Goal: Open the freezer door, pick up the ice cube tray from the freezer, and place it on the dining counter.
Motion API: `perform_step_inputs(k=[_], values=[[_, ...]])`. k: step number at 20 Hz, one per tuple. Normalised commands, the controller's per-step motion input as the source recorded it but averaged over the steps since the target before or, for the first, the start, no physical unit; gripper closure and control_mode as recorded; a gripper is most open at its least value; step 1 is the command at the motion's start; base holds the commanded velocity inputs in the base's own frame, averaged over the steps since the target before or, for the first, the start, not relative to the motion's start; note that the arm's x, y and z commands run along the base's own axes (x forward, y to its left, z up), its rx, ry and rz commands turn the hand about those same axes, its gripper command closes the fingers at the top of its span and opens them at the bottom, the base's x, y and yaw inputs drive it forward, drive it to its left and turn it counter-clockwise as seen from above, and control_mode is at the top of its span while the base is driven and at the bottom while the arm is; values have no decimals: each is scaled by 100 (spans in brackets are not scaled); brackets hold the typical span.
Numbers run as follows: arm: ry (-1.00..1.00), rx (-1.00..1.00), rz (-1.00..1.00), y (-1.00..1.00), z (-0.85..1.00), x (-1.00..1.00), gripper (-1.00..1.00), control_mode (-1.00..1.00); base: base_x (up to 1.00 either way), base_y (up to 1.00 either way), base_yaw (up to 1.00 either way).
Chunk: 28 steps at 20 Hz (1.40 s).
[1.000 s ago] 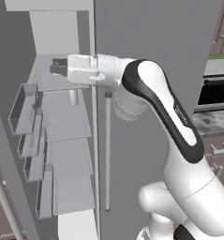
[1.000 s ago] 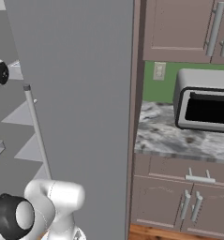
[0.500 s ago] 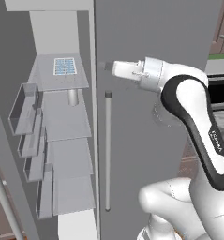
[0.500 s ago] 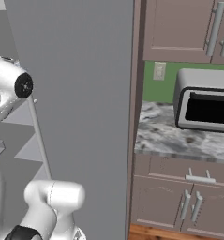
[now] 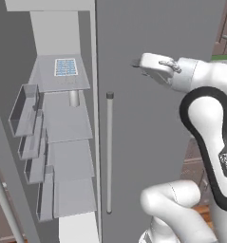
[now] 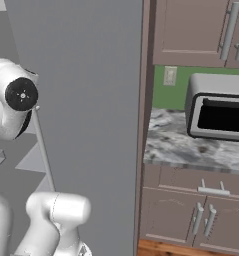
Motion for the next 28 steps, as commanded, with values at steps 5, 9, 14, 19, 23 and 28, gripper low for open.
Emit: perform_step_inputs(k=[5,9,14,19,23,28], values=[[30,-14,-33,-57,-1,0,-100,-100,0,0,0],[25,-20,-32,-54,-14,0,-100,-100,0,0,0],[22,-24,-32,-23,-30,0,-100,-100,0,0,0],[23,-12,-26,-6,-58,0,-100,-100,0,0,0],[16,0,-18,-37,-61,0,-100,-100,0,0,0],[11,0,-8,-64,-52,0,-100,-100,0,0,0]])
